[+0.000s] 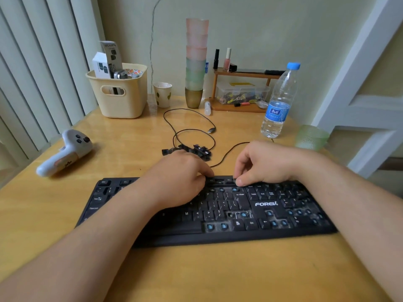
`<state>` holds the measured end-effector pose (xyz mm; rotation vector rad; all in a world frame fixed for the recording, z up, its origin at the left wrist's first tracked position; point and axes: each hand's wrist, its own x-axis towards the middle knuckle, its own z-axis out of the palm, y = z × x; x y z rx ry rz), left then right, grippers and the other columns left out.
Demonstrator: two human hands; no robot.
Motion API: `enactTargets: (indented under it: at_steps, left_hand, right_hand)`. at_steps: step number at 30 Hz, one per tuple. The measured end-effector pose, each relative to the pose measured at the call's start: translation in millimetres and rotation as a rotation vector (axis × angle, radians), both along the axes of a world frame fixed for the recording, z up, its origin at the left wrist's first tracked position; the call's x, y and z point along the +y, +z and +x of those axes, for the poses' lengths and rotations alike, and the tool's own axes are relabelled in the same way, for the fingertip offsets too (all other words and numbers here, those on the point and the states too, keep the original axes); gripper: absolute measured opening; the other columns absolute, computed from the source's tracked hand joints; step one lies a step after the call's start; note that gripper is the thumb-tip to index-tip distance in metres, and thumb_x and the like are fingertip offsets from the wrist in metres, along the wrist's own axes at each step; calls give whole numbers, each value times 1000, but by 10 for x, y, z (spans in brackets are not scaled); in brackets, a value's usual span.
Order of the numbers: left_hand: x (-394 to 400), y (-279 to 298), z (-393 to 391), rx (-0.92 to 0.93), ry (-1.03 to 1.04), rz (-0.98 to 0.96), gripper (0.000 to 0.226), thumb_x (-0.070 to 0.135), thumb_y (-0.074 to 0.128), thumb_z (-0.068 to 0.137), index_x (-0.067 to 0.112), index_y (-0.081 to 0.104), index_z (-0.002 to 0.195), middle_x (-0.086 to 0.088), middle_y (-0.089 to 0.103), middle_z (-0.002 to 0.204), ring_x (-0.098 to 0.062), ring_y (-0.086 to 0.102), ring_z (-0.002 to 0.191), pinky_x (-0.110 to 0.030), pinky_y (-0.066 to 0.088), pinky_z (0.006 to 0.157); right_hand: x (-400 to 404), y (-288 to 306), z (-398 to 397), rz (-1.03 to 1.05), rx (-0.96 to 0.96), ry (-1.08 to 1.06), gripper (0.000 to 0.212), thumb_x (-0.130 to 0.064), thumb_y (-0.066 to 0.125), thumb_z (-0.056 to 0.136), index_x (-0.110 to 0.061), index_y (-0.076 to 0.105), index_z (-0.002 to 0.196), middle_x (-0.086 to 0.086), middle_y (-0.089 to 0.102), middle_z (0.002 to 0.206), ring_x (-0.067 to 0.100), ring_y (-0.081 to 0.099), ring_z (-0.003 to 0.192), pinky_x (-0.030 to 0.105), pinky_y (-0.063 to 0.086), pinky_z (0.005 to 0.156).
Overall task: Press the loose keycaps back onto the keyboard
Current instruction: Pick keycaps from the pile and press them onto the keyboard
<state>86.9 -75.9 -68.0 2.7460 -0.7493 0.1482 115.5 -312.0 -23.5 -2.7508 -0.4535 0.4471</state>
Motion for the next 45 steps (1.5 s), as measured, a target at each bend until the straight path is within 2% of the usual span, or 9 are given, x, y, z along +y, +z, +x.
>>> enactTargets:
  at_steps: [24, 29, 32, 34, 36, 39, 41, 43, 45]
  left_hand:
    - [1, -15, 20, 9, -12, -50, 38, 18, 53, 96, 35, 73, 123, 8, 67, 129, -11, 58, 121, -36, 50, 106]
    - [-2, -5, 13, 17, -11, -46, 39, 17, 53, 95, 35, 73, 124, 9, 67, 128, -10, 59, 120, -35, 50, 106]
    - [3, -7, 8, 33, -6, -50, 41, 16, 53, 95, 35, 73, 125, 8, 66, 130, -11, 58, 122, -36, 50, 107]
    - [3, -3, 4, 44, -3, -56, 41, 15, 52, 95, 34, 72, 126, 8, 66, 131, -11, 58, 122, -37, 50, 108]
    - [-2, 3, 1, 44, -2, -59, 42, 14, 52, 95, 34, 72, 126, 8, 65, 131, -12, 58, 122, -37, 50, 108]
    - [-2, 13, -5, 41, -4, -55, 43, 13, 53, 95, 34, 72, 127, 7, 65, 132, -12, 57, 124, -36, 49, 109]
    - [3, 17, -15, 42, -5, -54, 44, 12, 53, 94, 34, 72, 127, 8, 65, 133, -10, 57, 125, -33, 48, 109]
    - [2, 25, -21, 40, -8, -55, 45, 11, 53, 94, 34, 72, 128, 9, 65, 134, -10, 56, 126, -32, 47, 109]
    - [4, 28, -25, 38, -8, -59, 45, 11, 52, 94, 35, 72, 127, 10, 65, 134, -9, 57, 126, -32, 48, 109]
  right_hand:
    - [128, -23, -65, -109, -92, -70, 12, -26, 86, 84, -27, 76, 77, -10, 70, 88, 10, 63, 82, 27, 46, 66]
    - [115, -41, -114, -149, -136, -19, 8, -30, 81, 88, -28, 76, 83, -11, 68, 90, 11, 62, 87, 31, 54, 77]
    - [74, -21, -173, -243, -139, 56, 12, -34, 73, 95, -34, 78, 106, -20, 63, 99, 9, 57, 101, 32, 52, 89]
    - [22, -13, -185, -342, -105, 114, 27, -38, 66, 99, -38, 72, 125, -25, 53, 102, 8, 44, 113, 34, 45, 103]
    - [-24, 12, -199, -372, -93, 144, 29, -39, 60, 102, -41, 69, 130, -27, 45, 103, 7, 31, 115, 35, 38, 108]
    - [-80, 67, -166, -116, -195, 35, 16, -36, 66, 99, -39, 77, 109, -25, 57, 105, 4, 51, 106, 26, 43, 90]
    - [-94, 63, -117, 123, -204, -96, 4, -31, 78, 91, -33, 81, 91, -18, 71, 90, 0, 62, 87, 21, 46, 75]
    - [-81, 2, -61, 249, -129, -184, 9, -29, 86, 82, -25, 80, 78, -12, 75, 78, 7, 68, 81, 26, 51, 74]
    - [-46, -90, -16, 224, -66, -217, 15, -31, 91, 77, -22, 78, 74, -12, 74, 73, 13, 68, 83, 32, 52, 75]
